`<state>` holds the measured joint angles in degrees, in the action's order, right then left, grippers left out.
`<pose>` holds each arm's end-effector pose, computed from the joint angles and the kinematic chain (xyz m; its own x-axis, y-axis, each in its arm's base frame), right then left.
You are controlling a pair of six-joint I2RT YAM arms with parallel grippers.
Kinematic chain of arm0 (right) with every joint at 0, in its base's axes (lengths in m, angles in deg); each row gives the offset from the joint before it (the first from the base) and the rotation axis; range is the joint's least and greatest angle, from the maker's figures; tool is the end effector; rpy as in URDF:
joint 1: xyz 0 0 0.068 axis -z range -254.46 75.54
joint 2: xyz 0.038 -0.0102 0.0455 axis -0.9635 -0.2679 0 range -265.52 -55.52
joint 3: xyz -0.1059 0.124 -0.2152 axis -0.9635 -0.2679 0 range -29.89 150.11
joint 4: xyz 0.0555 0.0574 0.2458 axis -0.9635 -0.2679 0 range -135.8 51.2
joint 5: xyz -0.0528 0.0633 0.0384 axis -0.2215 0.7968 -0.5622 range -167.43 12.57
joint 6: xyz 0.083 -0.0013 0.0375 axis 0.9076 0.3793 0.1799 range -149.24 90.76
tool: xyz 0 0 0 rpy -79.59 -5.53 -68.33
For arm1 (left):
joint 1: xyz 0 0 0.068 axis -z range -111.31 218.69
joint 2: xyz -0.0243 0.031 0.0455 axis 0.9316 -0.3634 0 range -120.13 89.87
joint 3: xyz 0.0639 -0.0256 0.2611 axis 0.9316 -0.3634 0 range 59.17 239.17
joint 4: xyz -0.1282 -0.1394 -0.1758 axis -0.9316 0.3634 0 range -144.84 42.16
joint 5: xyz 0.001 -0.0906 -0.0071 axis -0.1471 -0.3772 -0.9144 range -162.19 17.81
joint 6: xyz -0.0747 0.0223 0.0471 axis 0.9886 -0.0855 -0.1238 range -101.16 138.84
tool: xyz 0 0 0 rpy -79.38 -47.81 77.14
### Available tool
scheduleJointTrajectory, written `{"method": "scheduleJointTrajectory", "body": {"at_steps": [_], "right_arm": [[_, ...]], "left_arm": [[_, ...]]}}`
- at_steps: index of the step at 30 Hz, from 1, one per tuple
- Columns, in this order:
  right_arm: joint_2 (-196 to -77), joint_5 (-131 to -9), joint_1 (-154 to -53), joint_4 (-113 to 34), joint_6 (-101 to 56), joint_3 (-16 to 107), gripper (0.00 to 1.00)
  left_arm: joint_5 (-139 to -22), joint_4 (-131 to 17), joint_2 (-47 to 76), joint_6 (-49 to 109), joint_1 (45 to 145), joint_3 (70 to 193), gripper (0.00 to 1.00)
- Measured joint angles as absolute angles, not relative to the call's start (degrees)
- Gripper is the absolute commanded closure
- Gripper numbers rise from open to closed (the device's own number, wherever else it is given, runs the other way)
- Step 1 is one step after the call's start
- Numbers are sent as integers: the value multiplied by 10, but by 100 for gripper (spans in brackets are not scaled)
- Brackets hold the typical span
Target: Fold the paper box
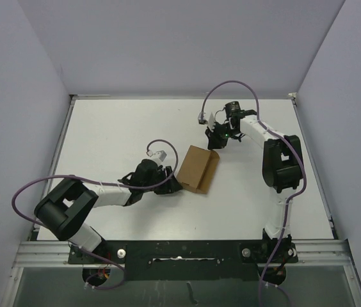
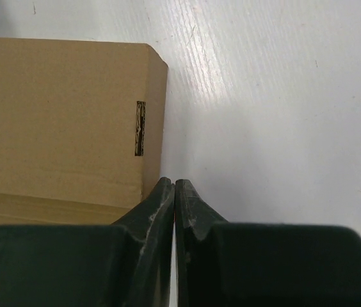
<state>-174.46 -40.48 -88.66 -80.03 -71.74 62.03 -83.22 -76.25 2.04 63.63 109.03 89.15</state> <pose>0.4152 0.1556 0.1563 -0.3855 -0.6544 -0.6505 -0.9121 0.3769 0.1613 0.2289 -0.2148 0.1101 -0.8516 -0.1840 -0.4908 0.2151 0.7313 -0.6473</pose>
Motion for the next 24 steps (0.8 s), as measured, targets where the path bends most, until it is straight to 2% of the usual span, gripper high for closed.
{"method": "scheduleJointTrajectory", "body": {"at_steps": [8, 15, 24], "right_arm": [[-1724, -407, -890, -789, -751, 564, 98], [-1642, -435, -880, -787, -774, 469, 98], [-1554, -433, -899, -854, -788, 353, 97]], "left_arm": [[-833, -721, -5, 609, 1063, 935, 54], [-847, -661, -38, 560, 1015, 991, 53], [-868, -623, -141, 498, 969, 1134, 53]]}}
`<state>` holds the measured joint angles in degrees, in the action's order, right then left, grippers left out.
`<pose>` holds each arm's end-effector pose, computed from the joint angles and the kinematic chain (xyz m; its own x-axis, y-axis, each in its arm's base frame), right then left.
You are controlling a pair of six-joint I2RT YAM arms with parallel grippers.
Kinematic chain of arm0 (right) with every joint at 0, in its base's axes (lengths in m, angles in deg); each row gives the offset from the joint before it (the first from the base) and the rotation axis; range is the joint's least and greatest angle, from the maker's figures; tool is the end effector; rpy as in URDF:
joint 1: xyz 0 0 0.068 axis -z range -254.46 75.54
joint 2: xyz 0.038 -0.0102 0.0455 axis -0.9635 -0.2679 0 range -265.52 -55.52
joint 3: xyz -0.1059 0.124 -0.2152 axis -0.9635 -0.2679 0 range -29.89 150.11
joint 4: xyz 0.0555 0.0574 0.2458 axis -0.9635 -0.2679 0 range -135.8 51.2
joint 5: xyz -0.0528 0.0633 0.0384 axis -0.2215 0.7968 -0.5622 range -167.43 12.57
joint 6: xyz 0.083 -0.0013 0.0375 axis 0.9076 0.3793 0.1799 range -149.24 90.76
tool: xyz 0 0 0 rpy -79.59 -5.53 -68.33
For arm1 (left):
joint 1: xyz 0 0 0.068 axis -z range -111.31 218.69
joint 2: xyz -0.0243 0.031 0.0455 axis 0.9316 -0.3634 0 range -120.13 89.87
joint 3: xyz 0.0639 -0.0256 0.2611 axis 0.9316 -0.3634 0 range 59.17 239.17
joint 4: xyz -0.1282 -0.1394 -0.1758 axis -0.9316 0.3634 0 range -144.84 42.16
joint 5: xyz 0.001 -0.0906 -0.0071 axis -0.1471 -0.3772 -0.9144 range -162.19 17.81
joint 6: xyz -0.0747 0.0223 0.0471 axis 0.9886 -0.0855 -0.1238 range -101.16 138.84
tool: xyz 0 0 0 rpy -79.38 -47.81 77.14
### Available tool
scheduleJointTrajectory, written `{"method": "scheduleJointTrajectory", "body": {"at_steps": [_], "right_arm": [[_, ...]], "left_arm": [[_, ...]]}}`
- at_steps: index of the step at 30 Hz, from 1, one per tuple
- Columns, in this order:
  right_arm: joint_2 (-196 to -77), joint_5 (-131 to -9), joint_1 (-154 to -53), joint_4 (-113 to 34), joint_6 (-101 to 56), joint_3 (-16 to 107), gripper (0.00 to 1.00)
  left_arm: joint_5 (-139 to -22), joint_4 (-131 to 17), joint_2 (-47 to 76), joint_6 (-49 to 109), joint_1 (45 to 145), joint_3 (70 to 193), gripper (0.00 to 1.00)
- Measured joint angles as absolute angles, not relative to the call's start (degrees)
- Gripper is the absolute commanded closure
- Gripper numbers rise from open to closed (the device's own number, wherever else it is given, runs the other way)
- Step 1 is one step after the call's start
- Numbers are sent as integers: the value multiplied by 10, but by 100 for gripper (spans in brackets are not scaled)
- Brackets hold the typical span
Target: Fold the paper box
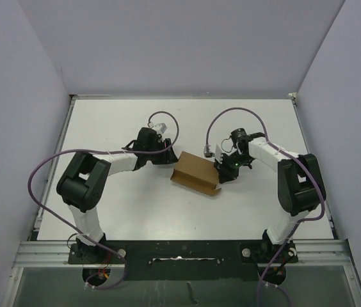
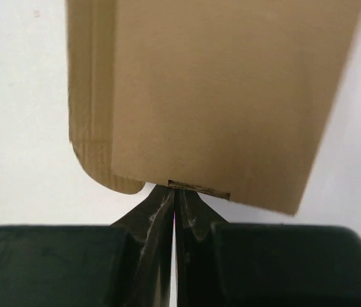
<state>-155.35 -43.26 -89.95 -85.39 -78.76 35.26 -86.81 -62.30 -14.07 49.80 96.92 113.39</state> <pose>0.2953 0.1293 0.1426 -0.3877 -0.7605 -0.5209 -0.9213 0.3019 0.2450 0.3411 -0.2064 0.1184 -0.8283 -0.1203 -0.5473 0.2287 0.8191 -0.5262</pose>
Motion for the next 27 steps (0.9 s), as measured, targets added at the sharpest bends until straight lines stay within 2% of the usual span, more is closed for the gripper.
{"method": "scheduleJointTrajectory", "body": {"at_steps": [8, 14, 21, 27], "right_arm": [[-1548, -384, -921, -904, -821, 338, 95], [-1516, -343, -918, -937, -875, 338, 87], [-1439, -275, -863, -968, -925, 337, 77], [-1392, -223, -826, -940, -877, 336, 60]], "left_arm": [[-929, -573, -223, 452, 958, 1287, 52], [-952, -513, -237, 417, 926, 1352, 52], [-932, -487, -175, 393, 870, 1276, 52], [-938, -552, -13, 394, 938, 1136, 52]]}}
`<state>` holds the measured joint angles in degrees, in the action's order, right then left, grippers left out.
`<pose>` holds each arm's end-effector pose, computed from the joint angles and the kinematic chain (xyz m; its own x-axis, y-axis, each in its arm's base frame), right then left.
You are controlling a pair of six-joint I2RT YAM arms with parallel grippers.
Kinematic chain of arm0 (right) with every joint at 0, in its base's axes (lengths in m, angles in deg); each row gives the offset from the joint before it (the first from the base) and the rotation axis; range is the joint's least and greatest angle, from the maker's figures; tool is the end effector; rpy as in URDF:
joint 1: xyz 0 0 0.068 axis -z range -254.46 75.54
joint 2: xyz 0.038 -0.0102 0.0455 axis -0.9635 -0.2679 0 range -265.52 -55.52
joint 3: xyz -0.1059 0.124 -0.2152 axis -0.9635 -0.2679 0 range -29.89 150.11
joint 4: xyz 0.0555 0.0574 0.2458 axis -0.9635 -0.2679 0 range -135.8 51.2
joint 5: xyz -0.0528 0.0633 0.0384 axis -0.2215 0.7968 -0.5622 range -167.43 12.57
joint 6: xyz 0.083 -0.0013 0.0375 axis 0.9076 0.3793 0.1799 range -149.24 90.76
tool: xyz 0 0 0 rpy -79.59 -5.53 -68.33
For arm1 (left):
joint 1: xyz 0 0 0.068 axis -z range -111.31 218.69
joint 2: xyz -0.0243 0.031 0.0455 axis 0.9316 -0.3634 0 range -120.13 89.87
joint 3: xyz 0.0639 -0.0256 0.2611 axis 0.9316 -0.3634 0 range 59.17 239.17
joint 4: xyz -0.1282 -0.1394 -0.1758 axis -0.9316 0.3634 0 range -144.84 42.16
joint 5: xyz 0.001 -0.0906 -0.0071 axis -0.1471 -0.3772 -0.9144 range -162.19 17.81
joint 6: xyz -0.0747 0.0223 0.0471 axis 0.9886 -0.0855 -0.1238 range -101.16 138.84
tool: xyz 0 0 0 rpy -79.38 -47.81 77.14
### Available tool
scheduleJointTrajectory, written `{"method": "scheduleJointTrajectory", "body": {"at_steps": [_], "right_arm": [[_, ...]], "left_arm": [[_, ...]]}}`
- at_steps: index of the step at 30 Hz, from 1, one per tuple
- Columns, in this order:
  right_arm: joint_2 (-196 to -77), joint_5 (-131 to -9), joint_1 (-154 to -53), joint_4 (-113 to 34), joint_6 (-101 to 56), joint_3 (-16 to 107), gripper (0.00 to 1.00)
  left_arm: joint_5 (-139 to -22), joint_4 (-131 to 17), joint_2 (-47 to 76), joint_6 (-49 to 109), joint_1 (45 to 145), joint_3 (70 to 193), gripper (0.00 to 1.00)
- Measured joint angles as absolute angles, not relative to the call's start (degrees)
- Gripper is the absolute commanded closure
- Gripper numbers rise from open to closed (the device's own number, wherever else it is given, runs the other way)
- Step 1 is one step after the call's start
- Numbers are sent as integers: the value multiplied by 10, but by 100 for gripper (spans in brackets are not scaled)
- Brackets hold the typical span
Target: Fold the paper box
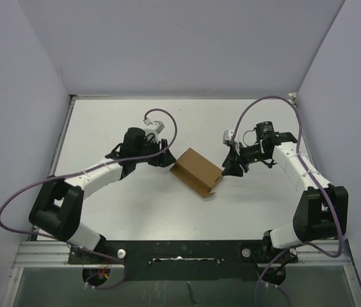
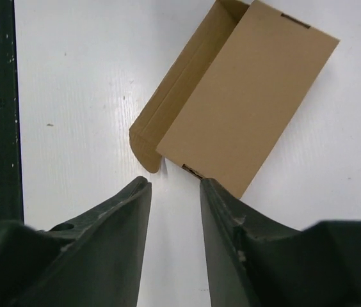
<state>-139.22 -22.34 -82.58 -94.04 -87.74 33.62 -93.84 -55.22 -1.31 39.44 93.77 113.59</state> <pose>0.2573 0.1043 0.2290 -0.2575 -0.5295 -0.8083 -0.9659 0.1641 0.2002 0.3275 -0.1864 0.1891 -0.7362 -0.0165 -0.6766 0.4315 0.7587 -0.4880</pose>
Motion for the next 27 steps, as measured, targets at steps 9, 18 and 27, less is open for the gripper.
{"method": "scheduleJointTrajectory", "body": {"at_steps": [9, 18, 27], "right_arm": [[-1417, -182, -819, -829, -687, 350, 57], [-1526, -211, -779, -757, -576, 351, 81], [-1557, -280, -768, -754, -570, 352, 96]], "left_arm": [[-934, -761, 137, 491, 1033, 897, 52], [-876, -853, 123, 588, 1103, 878, 54], [-846, -854, 28, 635, 1105, 953, 53]]}}
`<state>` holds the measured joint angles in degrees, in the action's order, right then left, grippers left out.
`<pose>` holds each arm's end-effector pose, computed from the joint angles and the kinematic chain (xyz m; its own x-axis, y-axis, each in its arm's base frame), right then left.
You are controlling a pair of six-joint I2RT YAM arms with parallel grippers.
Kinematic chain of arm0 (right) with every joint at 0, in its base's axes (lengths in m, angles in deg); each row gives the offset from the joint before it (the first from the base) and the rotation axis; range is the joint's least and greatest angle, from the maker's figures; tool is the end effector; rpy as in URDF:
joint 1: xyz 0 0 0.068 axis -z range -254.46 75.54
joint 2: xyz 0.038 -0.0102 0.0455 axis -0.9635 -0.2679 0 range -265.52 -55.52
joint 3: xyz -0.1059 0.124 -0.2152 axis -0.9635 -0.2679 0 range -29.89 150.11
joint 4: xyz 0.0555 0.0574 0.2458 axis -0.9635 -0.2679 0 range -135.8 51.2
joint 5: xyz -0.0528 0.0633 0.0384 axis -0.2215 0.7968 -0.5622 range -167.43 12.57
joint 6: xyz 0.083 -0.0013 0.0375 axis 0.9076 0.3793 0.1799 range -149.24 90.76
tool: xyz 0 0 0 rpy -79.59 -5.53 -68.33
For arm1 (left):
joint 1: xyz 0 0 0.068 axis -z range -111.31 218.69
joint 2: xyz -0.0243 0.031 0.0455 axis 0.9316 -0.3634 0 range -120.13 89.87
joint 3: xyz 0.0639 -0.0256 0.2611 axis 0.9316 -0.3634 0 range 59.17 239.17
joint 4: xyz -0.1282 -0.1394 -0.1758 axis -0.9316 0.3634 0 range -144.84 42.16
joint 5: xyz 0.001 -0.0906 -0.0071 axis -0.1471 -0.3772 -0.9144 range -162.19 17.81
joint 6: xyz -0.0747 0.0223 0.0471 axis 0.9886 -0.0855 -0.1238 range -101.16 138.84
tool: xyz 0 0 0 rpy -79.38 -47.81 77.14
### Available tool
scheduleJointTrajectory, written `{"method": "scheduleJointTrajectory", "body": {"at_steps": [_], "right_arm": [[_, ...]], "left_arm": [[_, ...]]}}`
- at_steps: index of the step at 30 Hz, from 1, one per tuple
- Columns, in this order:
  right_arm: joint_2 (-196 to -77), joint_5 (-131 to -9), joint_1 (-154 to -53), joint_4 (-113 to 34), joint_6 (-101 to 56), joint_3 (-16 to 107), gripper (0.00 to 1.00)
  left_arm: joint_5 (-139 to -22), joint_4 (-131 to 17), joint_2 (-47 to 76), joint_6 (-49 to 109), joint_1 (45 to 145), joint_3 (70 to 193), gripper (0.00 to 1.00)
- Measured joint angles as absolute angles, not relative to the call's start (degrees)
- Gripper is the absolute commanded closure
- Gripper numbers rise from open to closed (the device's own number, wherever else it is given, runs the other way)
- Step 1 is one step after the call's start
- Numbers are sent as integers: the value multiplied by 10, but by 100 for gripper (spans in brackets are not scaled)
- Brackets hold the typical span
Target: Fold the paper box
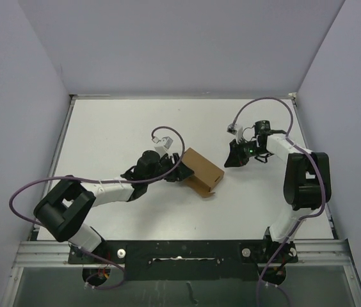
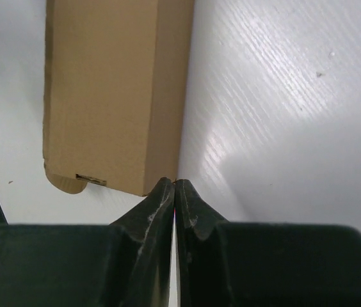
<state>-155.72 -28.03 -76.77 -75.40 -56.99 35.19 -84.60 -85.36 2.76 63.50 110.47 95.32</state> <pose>0.3357 0.0755 0.1597 -0.7166 -0.3321 -0.6134 -0.6756 0.5490 0.4920 0.2491 -0.2460 0.1706 -0.7482 -0.2520 -0.6137 0.3865 0.5863 -0.7120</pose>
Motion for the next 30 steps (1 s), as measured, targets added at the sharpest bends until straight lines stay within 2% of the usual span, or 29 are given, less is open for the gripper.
{"method": "scheduleJointTrajectory", "body": {"at_steps": [6, 13, 23, 26, 30], "right_arm": [[-1607, -308, -775, -792, -602, 360, 98], [-1607, -321, -805, -826, -641, 372, 98], [-1606, -321, -817, -856, -676, 374, 96], [-1598, -325, -815, -858, -679, 374, 94], [-1552, -324, -799, -857, -685, 372, 83]], "left_arm": [[-837, -839, -20, 647, 1116, 996, 53], [-832, -801, -72, 645, 1117, 1049, 52], [-834, -776, -84, 620, 1114, 1073, 52], [-839, -775, -83, 599, 1110, 1074, 52], [-849, -779, -55, 543, 1110, 1057, 52]]}}
